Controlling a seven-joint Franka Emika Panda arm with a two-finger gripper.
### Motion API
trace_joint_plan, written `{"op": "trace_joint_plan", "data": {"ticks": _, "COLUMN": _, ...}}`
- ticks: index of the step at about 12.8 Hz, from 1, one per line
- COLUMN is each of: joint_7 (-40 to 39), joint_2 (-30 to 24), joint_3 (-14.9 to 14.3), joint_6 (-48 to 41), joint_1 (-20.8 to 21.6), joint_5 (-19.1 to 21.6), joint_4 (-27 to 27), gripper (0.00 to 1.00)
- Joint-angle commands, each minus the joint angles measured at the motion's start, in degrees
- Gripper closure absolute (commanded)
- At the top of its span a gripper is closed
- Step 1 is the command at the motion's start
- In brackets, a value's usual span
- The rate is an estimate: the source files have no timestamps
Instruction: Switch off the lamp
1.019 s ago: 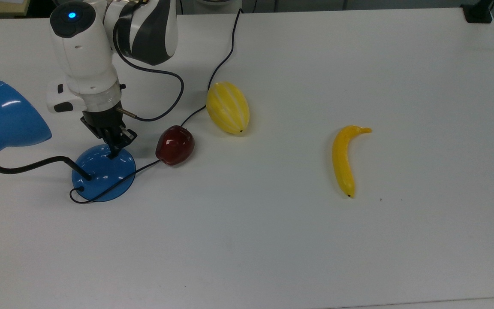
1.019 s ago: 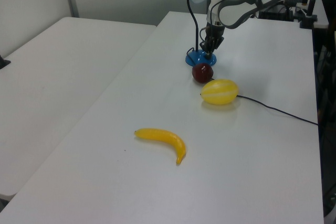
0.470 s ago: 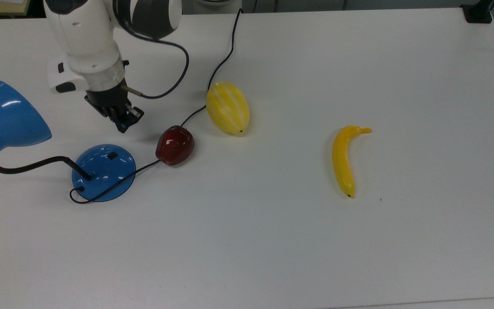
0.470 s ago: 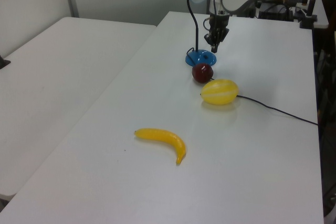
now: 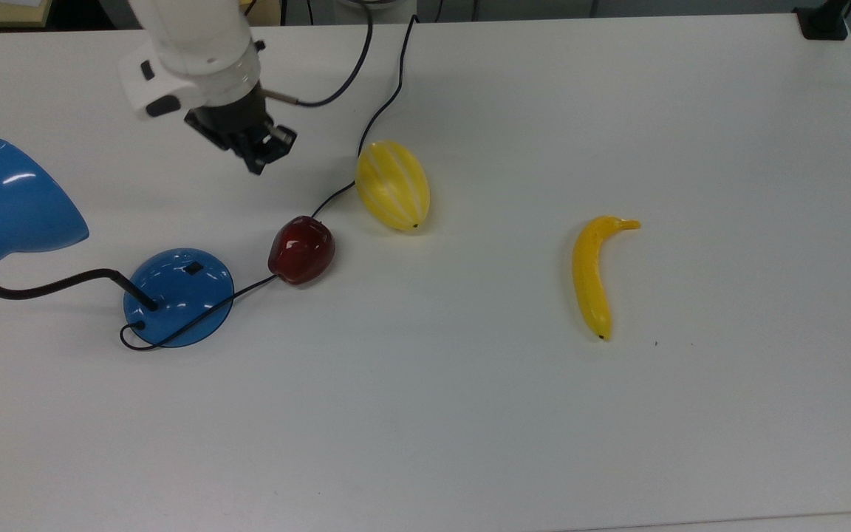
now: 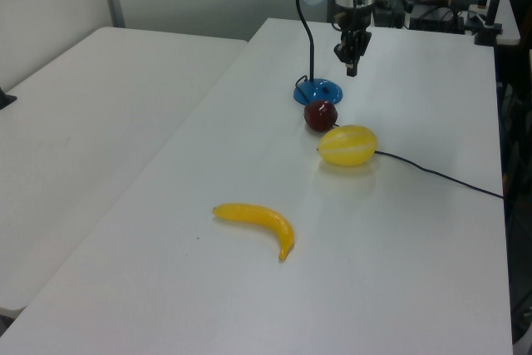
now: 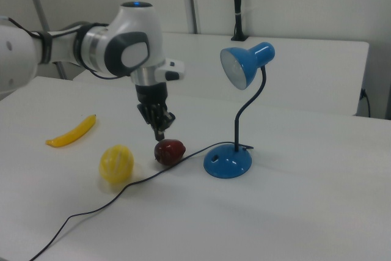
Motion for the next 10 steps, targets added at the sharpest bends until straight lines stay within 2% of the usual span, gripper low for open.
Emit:
{"op": "trace_joint_plan", "data": {"ticks": 1, "joint_7": -5.3, "joint_2": -7.9, "joint_3": -0.2, "joint_6": -7.7, "joint_1": 2.4, "joint_5": 0.1, "joint_4": -3.9, "gripper": 1.0}}
{"op": "trace_joint_plan", "data": {"ticks": 2, "joint_7": -7.8, "joint_2": -10.4, "joint_3": -0.2, "joint_6": -11.4, "joint_1": 2.9, "joint_5": 0.4, "joint_4": -4.3, "gripper": 0.92}}
{"op": "trace_joint_plan", "data": {"ticks": 3, "joint_7": -10.3, "joint_2": -12.2, "joint_3": -0.2, "joint_6": -15.0, "joint_1": 2.9, "joint_5": 1.8, "joint_4": -4.1, "gripper": 0.62}}
{"op": "trace_joint_plan", "data": {"ticks": 4, "joint_7": -11.6, "joint_2": -13.5, "joint_3": -0.2, "joint_6": -17.3, "joint_1": 3.0, "joint_5": 2.9, "joint_4": -3.9, "gripper": 0.24}}
{"op": "trace_joint_plan", "data": {"ticks": 5, "joint_7": -11.7, "joint_2": -14.6, "joint_3": -0.1, "joint_6": -17.9, "joint_1": 3.1, "joint_5": 3.0, "joint_4": -4.0, "gripper": 0.0}}
{"op": "trace_joint_plan", "data": {"ticks": 10, "joint_7": -12.6, "joint_2": -15.6, "joint_3": -0.2, "joint_6": -19.7, "joint_1": 3.2, "joint_5": 2.9, "joint_4": -1.4, "gripper": 0.0}}
